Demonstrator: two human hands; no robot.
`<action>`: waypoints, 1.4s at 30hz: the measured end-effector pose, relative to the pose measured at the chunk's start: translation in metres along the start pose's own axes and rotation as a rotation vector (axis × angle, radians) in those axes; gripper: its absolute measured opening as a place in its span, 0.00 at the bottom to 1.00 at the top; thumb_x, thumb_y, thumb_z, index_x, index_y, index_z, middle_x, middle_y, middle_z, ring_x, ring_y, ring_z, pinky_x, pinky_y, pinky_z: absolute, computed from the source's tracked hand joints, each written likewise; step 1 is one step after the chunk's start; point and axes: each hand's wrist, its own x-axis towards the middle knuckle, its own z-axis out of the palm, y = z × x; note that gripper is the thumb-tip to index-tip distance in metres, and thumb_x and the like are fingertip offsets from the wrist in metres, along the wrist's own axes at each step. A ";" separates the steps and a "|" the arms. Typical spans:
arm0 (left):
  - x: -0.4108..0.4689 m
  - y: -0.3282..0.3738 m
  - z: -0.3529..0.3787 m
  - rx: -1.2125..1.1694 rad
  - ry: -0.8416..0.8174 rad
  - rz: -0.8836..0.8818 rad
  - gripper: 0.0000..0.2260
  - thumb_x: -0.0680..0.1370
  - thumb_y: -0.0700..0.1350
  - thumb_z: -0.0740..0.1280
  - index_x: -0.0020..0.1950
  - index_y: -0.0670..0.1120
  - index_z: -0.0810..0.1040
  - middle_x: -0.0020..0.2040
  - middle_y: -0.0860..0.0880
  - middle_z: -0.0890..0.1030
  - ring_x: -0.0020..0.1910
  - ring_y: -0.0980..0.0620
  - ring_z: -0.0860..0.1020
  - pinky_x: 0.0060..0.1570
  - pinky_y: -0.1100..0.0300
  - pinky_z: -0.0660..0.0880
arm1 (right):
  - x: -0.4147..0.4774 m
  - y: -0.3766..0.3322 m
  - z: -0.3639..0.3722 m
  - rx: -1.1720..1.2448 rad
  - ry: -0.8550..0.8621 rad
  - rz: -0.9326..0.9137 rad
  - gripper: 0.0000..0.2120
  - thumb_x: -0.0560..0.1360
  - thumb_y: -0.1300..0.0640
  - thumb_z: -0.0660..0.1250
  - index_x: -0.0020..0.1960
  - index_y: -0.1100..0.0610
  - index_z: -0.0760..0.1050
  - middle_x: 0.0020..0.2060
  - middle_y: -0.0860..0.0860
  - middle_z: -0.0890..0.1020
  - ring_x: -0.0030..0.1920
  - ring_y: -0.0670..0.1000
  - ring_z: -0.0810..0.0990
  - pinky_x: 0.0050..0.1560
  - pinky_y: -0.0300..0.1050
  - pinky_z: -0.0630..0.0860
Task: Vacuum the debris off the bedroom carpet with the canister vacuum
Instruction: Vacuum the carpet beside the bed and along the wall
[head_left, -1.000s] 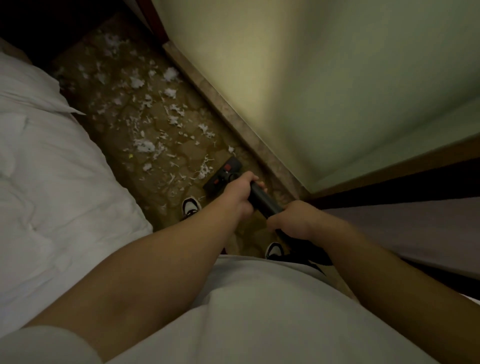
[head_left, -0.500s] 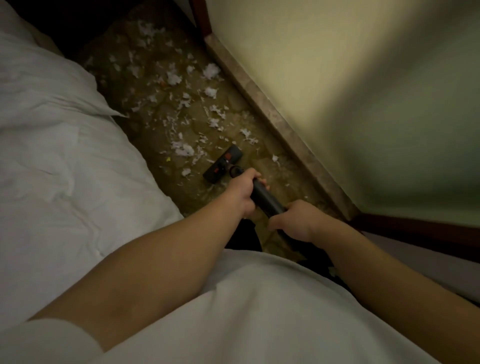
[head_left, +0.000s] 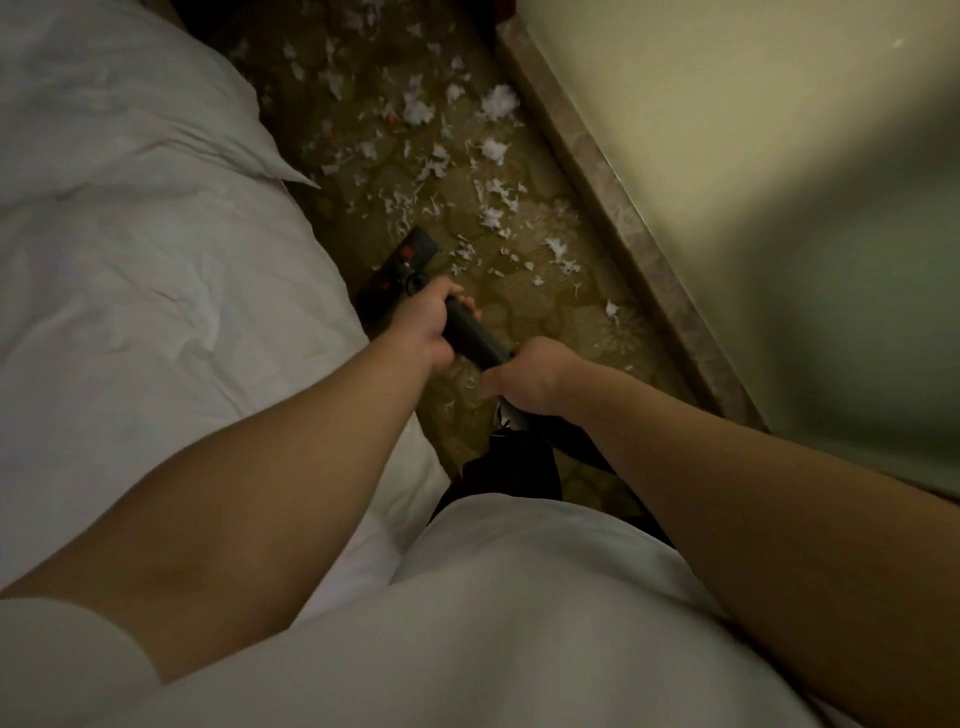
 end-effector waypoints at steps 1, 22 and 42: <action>0.000 0.001 -0.004 0.004 0.009 0.005 0.06 0.79 0.38 0.67 0.43 0.43 0.71 0.34 0.48 0.73 0.32 0.51 0.74 0.42 0.53 0.78 | 0.000 -0.002 0.002 -0.001 -0.008 0.001 0.14 0.75 0.49 0.74 0.54 0.59 0.81 0.41 0.55 0.86 0.37 0.53 0.85 0.36 0.43 0.78; -0.056 -0.172 0.008 -0.056 -0.016 -0.121 0.06 0.78 0.39 0.67 0.42 0.43 0.72 0.32 0.48 0.73 0.33 0.50 0.73 0.43 0.53 0.77 | -0.076 0.154 0.017 -0.108 -0.045 0.027 0.17 0.73 0.49 0.76 0.54 0.59 0.80 0.42 0.54 0.86 0.38 0.53 0.85 0.37 0.44 0.80; -0.144 -0.446 0.180 0.501 -0.272 -0.239 0.05 0.80 0.43 0.66 0.44 0.44 0.74 0.32 0.48 0.75 0.35 0.50 0.75 0.41 0.53 0.77 | -0.226 0.459 -0.004 0.447 0.161 0.237 0.14 0.69 0.50 0.76 0.48 0.61 0.85 0.36 0.58 0.88 0.37 0.60 0.88 0.46 0.58 0.86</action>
